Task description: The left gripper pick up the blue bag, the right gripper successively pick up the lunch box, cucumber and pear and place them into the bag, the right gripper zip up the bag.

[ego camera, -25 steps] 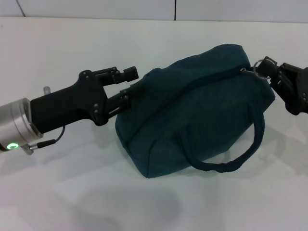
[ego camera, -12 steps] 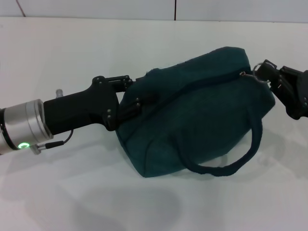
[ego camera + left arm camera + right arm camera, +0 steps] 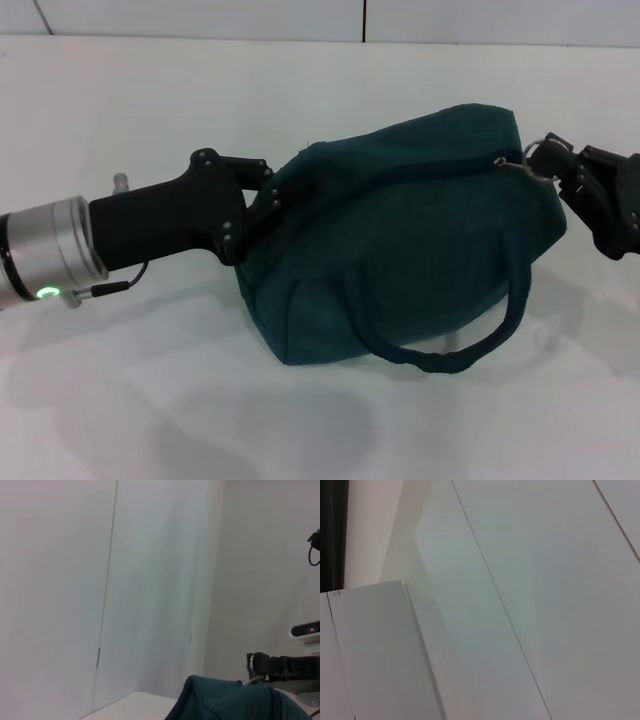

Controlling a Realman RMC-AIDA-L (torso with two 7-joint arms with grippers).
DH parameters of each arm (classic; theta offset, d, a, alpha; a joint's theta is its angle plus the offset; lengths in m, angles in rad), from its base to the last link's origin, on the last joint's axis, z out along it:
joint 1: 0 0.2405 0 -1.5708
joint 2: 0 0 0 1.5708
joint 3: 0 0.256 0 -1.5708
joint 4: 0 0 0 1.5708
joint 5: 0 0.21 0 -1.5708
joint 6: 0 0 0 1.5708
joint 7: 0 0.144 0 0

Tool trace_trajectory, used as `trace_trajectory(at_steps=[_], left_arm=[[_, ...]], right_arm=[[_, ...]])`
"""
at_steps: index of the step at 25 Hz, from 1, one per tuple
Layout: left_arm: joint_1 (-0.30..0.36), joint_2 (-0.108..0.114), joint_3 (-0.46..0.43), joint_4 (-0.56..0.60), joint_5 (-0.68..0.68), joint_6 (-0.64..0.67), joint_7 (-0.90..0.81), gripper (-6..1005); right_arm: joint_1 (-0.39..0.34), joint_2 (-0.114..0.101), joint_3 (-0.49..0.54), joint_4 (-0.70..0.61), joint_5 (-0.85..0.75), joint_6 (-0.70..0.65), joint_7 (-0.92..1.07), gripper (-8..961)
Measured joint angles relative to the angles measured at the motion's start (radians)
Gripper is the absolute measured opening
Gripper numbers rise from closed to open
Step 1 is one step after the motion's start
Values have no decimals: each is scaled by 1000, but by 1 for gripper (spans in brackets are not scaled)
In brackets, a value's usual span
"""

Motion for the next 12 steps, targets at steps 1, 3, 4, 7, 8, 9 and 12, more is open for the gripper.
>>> trace_trajectory(at_steps=[1,3,4,7,8,9,12], left_arm=[[0,1,1,2,0,-1,-1,56],[-1,5,3,6,0,-3,-3,55],[-1,9,4,9,0,-3,-3,54],[-6,22,4,26,6,-1,-7,52],[-8,26,4,31,9,2,-10,51],[-10,29,4,34,11,3,-13,50],[-9,33,5,36,12,4,-16,49]], right_arm=[[0,0,-3,0,0,-4,0,11],[0,0,-11,0,0,-19,0,11],[0,0,-14,0,0,-29,0,11],[-1,2,-14,0,4,-84,-1,11],[-3,2,-8,1,7,-87,-1,11],[-6,3,0,4,10,-86,-2,11],[-12,6,34,55,23,-40,-2,11]])
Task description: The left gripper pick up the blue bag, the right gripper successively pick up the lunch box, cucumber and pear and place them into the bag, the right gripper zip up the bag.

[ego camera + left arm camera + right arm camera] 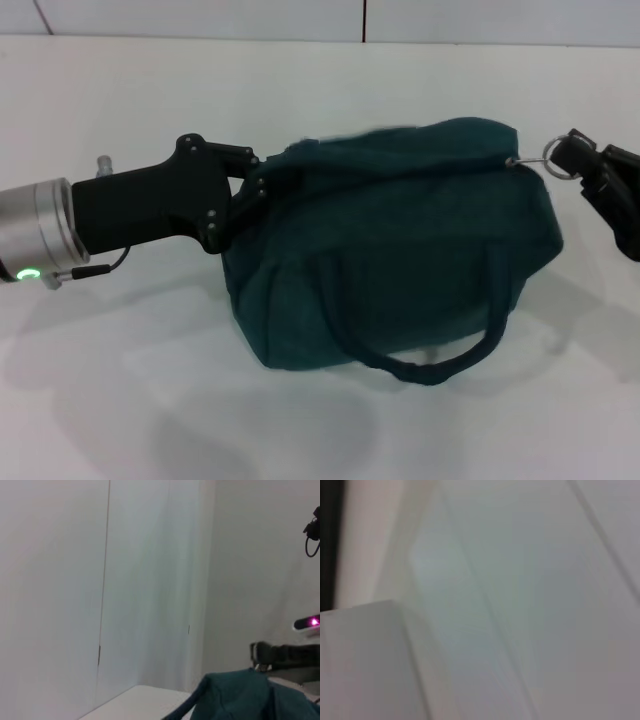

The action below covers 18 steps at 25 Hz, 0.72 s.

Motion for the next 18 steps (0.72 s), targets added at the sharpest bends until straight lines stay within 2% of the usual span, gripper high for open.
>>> trace_trajectory(at_steps=[11,18], left_arm=[[10,1,-6,-1,11,-2,3,49],[20,9,-6,-2,11,-1,1,49]], right_arm=[[-7,-4,3,58,-5,60,0,12],[-28,-6,21,61,0,74,-12,12]])
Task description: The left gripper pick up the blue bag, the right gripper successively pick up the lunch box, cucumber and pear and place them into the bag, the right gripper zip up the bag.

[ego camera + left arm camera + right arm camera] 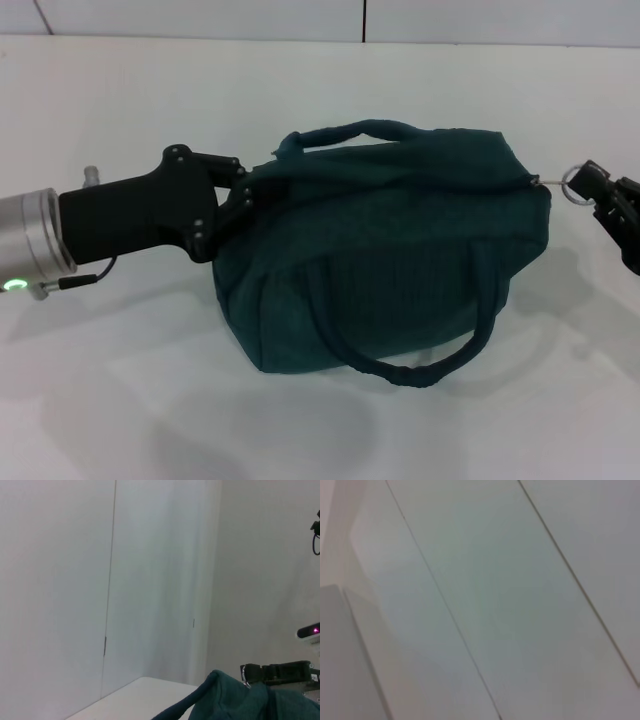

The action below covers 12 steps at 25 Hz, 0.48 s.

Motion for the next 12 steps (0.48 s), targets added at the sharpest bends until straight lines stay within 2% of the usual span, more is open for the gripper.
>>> trace_trajectory(at_steps=[12], left_arm=[[16,2,-8,0,-8,0,4,48]], right_arm=[[-12,-1,0,1,-19,117,0,12]])
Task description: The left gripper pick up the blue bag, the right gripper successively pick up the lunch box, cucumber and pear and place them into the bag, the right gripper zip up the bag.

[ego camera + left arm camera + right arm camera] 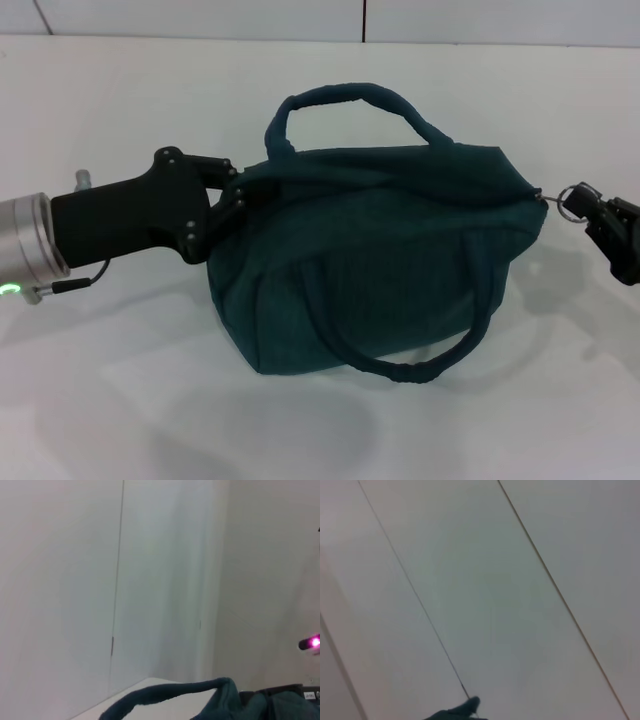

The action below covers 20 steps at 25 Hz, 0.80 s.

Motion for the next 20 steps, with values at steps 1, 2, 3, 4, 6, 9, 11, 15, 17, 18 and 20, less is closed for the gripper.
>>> trace_trajectory(at_steps=[1,2,3,4,6,9,11,15,17,18,20], left_arm=[[1,0,-4,0,0,0,0,48],[3,0,-12,0,0,0,-1,48],[4,0,-15,0,0,1,-1,48],[6,0,-20,0,0,1,0,48],[7,0,-21,0,-2,1,0,48],[5,-3,-22,0,-13,1,0,48],[1,-6,-22,0,-14,1,-3,48],[0,-3,-22,0,-22,1,-7,48],[-1,-1,-22,0,-27,2,-8,48],[-1,-1,-23,0,-27,2,-8,48],[-1,-1,-27,0,-27,2,-8,48]], right_arm=[[0,0,1,0,0,1,0,12],[0,0,2,0,0,4,0,12],[0,0,3,0,0,8,0,12],[0,0,4,0,-1,15,0,12],[1,0,0,0,-1,24,0,12],[9,0,-27,-2,-2,27,0,12],[13,1,-48,-7,-2,35,0,12],[11,1,-40,-7,5,65,-1,12],[7,1,-33,-6,6,71,-1,12],[6,0,-33,-6,6,75,-1,12],[8,0,-33,-5,6,88,-1,12]])
